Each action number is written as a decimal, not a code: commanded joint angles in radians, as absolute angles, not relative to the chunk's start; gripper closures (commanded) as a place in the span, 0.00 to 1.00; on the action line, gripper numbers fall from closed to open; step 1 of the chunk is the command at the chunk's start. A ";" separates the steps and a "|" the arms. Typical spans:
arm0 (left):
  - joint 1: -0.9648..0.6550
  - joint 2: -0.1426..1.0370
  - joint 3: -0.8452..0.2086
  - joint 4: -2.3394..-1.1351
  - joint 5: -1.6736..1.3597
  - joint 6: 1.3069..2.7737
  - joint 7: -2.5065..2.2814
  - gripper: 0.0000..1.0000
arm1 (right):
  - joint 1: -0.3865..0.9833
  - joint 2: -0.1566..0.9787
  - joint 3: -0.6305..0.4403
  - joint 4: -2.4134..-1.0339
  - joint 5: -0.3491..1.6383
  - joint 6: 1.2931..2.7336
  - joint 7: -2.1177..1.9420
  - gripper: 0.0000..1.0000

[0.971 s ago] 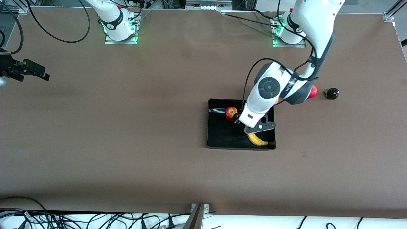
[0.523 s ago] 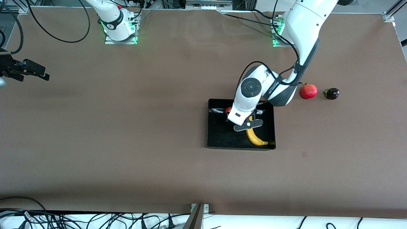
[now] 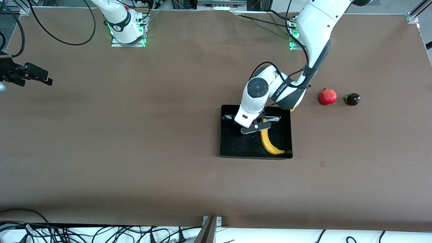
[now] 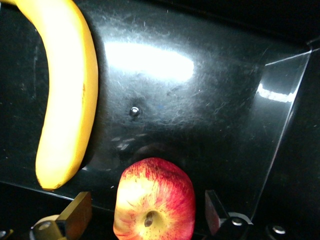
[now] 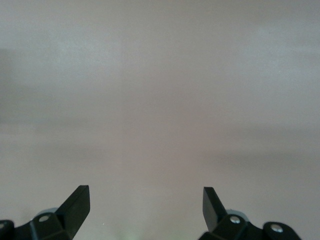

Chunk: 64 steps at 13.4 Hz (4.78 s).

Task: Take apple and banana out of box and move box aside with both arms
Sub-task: 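Close the left gripper around the red apple, then lift the red apple out of the tray and carry it beside, then lower the red apple onto the table and open the left gripper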

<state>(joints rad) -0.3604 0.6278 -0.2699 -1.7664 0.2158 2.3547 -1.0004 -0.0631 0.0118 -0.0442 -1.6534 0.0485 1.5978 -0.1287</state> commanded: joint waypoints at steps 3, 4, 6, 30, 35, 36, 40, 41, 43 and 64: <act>-0.362 0.635 -0.273 -1.799 0.241 2.405 -1.040 0.00 | -0.058 0.018 -0.046 -1.634 0.049 1.582 -0.121 0.00; -0.362 0.635 -0.272 -1.801 0.241 2.410 -1.040 0.00 | -0.057 0.018 -0.046 -1.634 0.049 1.582 -0.121 0.00; -0.362 0.646 -0.272 -1.801 0.241 2.416 -1.042 0.00 | -0.057 0.018 -0.046 -1.634 0.049 1.582 -0.123 0.00; -0.270 0.443 -0.291 -1.750 0.123 2.143 -0.953 1.00 | -0.051 0.018 -0.046 -1.634 0.051 1.582 -0.123 0.00; -0.128 0.348 -0.299 -1.730 0.051 1.953 -0.700 1.00 | -0.049 0.018 -0.046 -1.634 0.051 1.582 -0.121 0.00; -0.074 0.341 -0.320 -1.724 0.048 1.909 -0.621 1.00 | -0.049 0.018 -0.046 -1.634 0.051 1.582 -0.121 0.00; 0.104 0.353 -0.322 -1.713 0.058 1.825 -0.300 1.00 | -0.049 0.018 -0.046 -1.634 0.051 1.582 -0.121 0.00; 0.142 0.363 -0.319 -1.713 0.060 1.847 -0.238 1.00 | -0.051 0.018 -0.046 -1.634 0.051 1.582 -0.121 0.00; 0.196 0.383 -0.318 -1.738 0.060 1.935 -0.163 1.00 | -0.049 0.018 -0.046 -1.632 0.051 1.582 -0.121 0.00; 0.253 0.589 -0.314 -1.945 0.391 2.435 -0.310 0.00 | -0.032 0.017 -0.046 -1.632 0.049 1.582 -0.121 0.00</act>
